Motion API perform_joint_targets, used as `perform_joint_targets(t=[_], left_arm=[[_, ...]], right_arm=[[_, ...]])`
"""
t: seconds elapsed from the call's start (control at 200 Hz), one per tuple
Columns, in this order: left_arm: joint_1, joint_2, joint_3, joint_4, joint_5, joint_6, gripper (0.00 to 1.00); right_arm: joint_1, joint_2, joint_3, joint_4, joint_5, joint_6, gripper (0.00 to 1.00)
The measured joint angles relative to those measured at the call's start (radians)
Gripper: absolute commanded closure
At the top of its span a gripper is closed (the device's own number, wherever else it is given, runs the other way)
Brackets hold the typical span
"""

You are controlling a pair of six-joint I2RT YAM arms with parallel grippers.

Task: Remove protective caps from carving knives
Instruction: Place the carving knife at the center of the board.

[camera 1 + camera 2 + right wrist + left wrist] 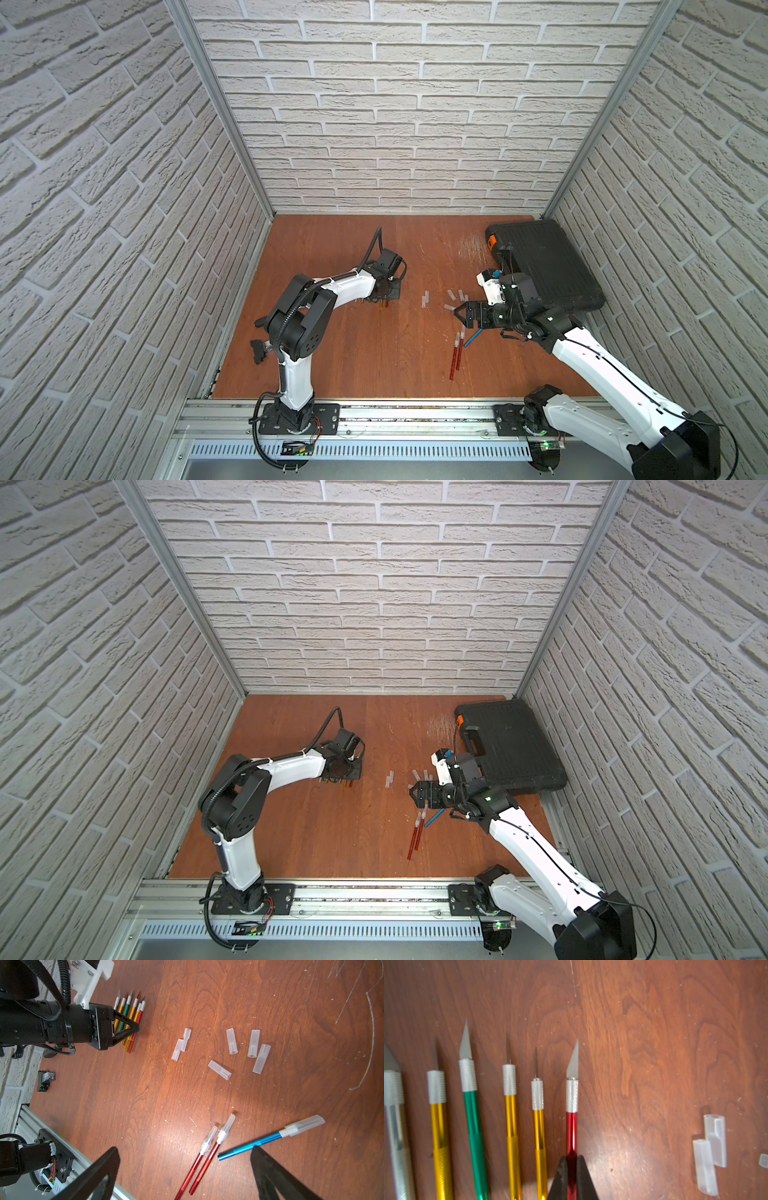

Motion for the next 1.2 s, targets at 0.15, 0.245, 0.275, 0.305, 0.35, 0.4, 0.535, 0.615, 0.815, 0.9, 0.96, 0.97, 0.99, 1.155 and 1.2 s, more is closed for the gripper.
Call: perform_joint_targets(t=[0.15,0.245,0.275,0.305,0.35,0.4,0.535,0.615,0.815,0.9,0.96,0.97,0.99,1.155,1.2], left_arm=[[0.000,0.001,0.000,0.000,0.000,-0.001,0.90],[0.000,0.002,0.000,0.000,0.000,-0.001,0.89],[0.000,0.002,0.000,0.000,0.000,-0.001,0.88],[0.000,0.003,0.000,0.000,0.000,-0.002,0.88],[0.000,0.005,0.000,0.000,0.000,-0.002,0.88],[0.000,0.007,0.000,0.000,0.000,-0.004,0.88],[0.000,0.013,0.000,0.000,0.000,-0.005,0.86],[0.000,0.016,0.000,0.000,0.000,-0.005,0.86],[0.000,0.016,0.000,0.000,0.000,-0.006,0.84],[0.000,0.016,0.000,0.000,0.000,-0.007,0.84],[0.000,0.016,0.000,0.000,0.001,-0.008,0.83],[0.000,0.016,0.000,0.000,0.001,-0.008,0.83],[0.000,0.016,0.000,0.000,0.001,-0.008,0.83],[0.000,0.016,0.002,-0.010,0.000,-0.008,0.82],[-0.001,0.015,0.003,-0.016,-0.001,-0.008,0.82]], right_arm=[[0.000,0.000,0.000,-0.001,0.004,0.000,0.02],[0.000,0.000,0.000,-0.001,0.007,0.000,0.02],[0.000,0.000,0.000,-0.001,0.008,0.000,0.02],[0.000,0.000,0.000,-0.002,0.008,0.000,0.02],[0.000,0.000,0.000,-0.002,0.010,0.000,0.02],[0.000,0.000,0.000,-0.003,0.011,0.000,0.02],[0.000,0.000,0.000,-0.004,0.011,0.000,0.02],[0.000,-0.001,0.000,-0.005,0.011,0.000,0.02],[0.000,-0.004,0.000,-0.008,0.014,0.000,0.02],[0.000,-0.004,0.000,-0.011,0.014,0.000,0.02],[0.000,-0.004,0.000,-0.013,0.014,0.000,0.02],[0.000,-0.005,0.000,-0.013,0.014,0.000,0.02],[0.000,-0.005,0.000,-0.013,0.014,0.000,0.02],[0.000,-0.013,0.000,-0.013,0.013,0.001,0.02],[0.000,-0.014,0.000,-0.013,0.012,0.001,0.02]])
